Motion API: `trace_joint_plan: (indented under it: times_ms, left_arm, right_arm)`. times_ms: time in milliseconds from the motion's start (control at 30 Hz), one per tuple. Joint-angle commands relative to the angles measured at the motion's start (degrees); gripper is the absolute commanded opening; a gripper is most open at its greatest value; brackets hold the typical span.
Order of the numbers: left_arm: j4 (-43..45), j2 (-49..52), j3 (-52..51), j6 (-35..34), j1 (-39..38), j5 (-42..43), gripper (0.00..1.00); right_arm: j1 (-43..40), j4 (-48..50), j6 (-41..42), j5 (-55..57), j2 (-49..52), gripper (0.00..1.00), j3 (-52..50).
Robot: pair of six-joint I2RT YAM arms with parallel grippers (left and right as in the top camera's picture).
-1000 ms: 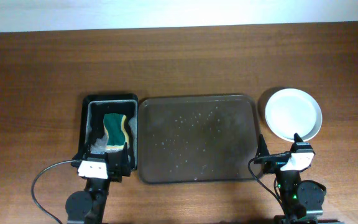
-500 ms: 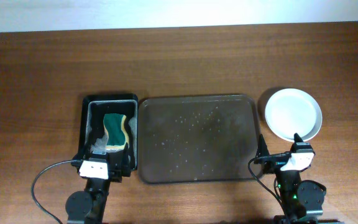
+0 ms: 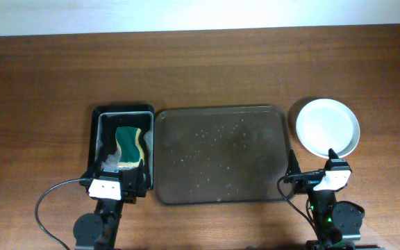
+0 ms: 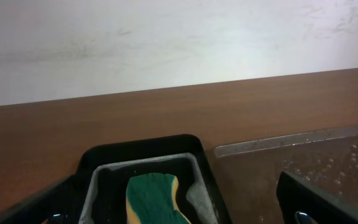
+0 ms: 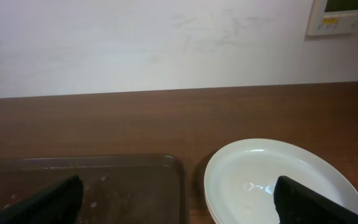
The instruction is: Clean dirty plates on tray and stack at the side
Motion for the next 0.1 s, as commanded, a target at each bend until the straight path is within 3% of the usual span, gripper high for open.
trace_joint_plan:
  times_ms: [0, 67]
  left_arm:
    - [0.0, -0.3, -0.4, 1.1, 0.2, 0.8, 0.99]
    - [0.0, -0.3, -0.4, 1.1, 0.2, 0.8, 0.99]
  right_arm:
    - [-0.4, -0.2, -0.4, -0.9, -0.4, 0.99, -0.3]
    - [-0.4, -0.2, -0.4, -0.9, -0.4, 0.99, -0.3]
